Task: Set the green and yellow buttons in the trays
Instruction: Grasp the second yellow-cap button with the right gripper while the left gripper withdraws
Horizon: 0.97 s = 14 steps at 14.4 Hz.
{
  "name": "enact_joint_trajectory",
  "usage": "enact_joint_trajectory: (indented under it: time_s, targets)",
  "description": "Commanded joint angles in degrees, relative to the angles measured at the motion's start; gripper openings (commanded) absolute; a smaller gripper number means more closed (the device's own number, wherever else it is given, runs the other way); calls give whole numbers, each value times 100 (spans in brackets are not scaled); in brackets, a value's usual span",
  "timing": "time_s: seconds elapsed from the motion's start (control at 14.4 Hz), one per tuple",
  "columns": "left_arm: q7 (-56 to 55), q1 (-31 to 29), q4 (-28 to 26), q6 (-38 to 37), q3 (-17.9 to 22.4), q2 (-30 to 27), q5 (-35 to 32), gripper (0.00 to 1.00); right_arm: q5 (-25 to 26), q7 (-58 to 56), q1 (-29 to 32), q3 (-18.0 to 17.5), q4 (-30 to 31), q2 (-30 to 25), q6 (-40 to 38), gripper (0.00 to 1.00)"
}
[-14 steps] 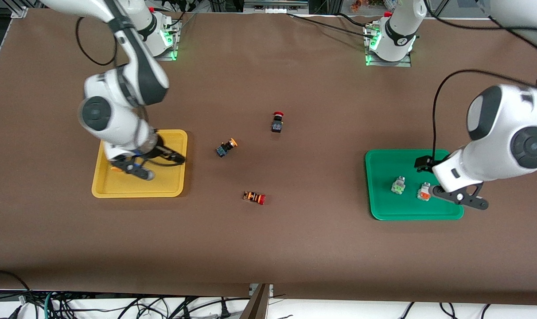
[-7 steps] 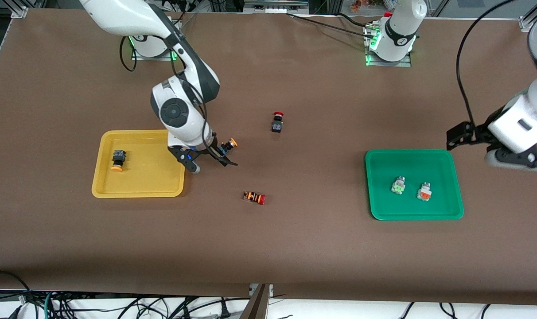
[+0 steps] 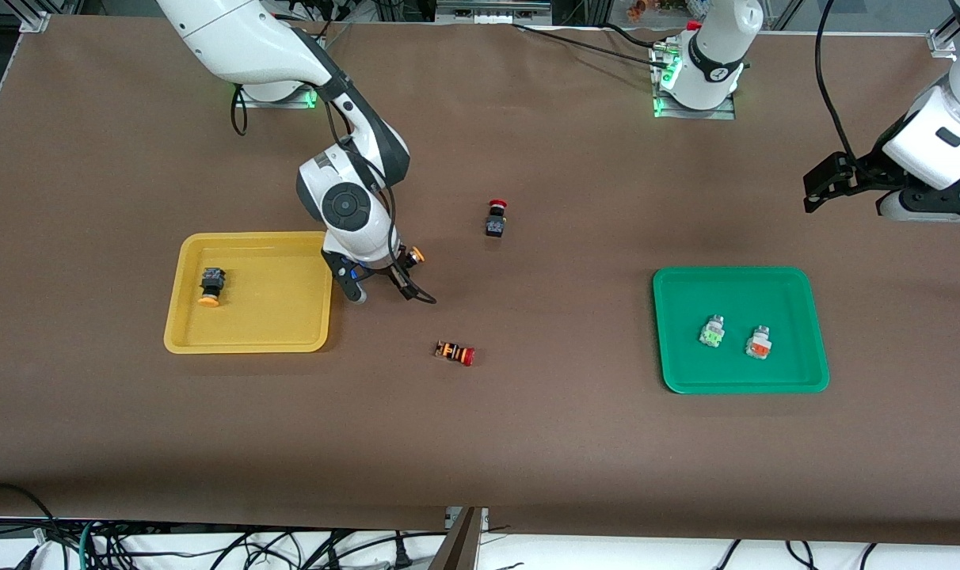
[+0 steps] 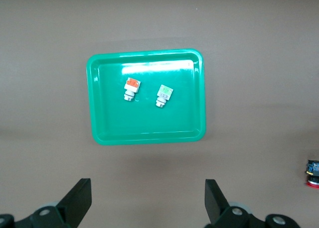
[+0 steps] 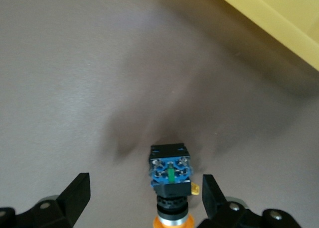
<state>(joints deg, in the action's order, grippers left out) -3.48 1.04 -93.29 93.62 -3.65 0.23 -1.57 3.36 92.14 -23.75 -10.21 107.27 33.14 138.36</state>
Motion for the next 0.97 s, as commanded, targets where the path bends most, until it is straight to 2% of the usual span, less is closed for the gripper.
enact_joint_trajectory:
  time_s: [0.0, 0.35, 0.56, 0.62, 0.69, 0.9]
  targets:
    - [-74, 89, 92, 52, 66, 109, 69, 100, 104, 243, -95, 81, 197, -62, 51, 99]
    - [-65, 107, 92, 25, 39, 109, 69, 100, 104, 445, -113, 81, 347, -62, 77, 99]
    - [-74, 107, 136, -141, 39, 109, 69, 100, 95, 498, -200, 81, 426, 43, 383, 99]
    - [-56, 107, 136, -142, 48, 109, 69, 100, 104, 576, -261, 81, 470, 105, 594, 94]
    - [-47, 98, 145, -150, 48, 109, 69, 100, 95, 595, -288, 81, 488, 149, 744, 83]
    - [-56, 107, 171, -194, 39, 109, 69, 100, 104, 586, -271, 81, 453, 123, 763, 28]
